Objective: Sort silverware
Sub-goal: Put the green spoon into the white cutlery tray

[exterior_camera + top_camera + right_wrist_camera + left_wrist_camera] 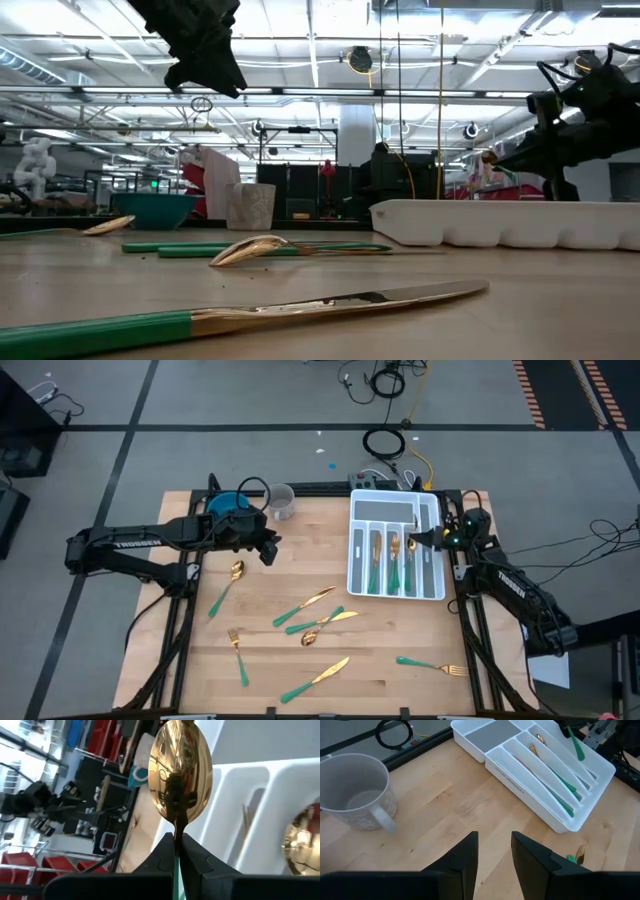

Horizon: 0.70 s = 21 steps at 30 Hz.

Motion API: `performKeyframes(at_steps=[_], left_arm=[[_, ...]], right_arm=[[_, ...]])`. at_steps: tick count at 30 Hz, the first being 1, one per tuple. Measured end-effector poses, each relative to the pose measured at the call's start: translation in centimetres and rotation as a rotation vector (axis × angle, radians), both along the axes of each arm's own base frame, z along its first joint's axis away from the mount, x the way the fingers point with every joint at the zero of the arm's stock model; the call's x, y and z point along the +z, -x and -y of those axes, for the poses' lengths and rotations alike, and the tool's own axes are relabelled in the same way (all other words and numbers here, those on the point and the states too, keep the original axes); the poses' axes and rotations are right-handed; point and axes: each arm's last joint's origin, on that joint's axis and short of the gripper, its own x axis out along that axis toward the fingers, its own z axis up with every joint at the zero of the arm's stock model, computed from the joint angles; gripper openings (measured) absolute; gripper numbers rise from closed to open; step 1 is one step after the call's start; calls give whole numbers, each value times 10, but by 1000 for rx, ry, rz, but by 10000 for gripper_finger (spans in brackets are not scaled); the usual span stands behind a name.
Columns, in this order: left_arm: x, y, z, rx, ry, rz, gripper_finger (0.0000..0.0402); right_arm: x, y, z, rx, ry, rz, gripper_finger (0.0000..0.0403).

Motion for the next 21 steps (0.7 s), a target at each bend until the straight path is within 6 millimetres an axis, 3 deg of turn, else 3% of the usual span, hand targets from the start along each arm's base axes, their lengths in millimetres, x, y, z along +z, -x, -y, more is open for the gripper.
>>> performKeyframes(at_steps=[14,17,21], left_arm=[[0,0,0,0,0,1,123],[0,0,0,0,0,1,123],[0,0,0,15,-13,0,123]], right_arm=[[-4,2,0,-127,-114,-75,0],[14,-3,4,-82,-71,-61,0],[63,-8,14,-51,128,-8,0]])
